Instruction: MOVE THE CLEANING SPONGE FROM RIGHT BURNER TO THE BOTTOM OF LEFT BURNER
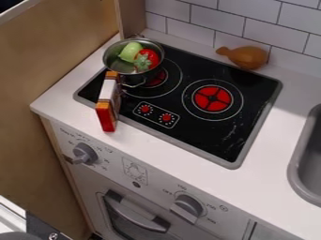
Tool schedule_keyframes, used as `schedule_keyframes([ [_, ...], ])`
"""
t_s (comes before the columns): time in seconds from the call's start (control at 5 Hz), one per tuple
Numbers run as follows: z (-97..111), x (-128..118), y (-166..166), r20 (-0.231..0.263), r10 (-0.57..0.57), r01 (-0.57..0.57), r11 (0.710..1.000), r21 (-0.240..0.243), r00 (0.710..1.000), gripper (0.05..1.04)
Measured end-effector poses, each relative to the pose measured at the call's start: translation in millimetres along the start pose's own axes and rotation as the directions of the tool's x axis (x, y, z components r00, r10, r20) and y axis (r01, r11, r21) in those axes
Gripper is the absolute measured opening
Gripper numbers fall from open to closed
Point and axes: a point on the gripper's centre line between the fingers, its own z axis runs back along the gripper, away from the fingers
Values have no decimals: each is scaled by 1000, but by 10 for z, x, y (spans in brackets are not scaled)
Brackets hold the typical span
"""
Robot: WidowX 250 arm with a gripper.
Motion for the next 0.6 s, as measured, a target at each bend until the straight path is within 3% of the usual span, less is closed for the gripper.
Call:
schedule_keyframes([
  [0.2,-34,3,21,-36,-8,6,999,-42,999,997],
  [0.6,-39,3,23,-38,-14,12,999,-41,999,997],
])
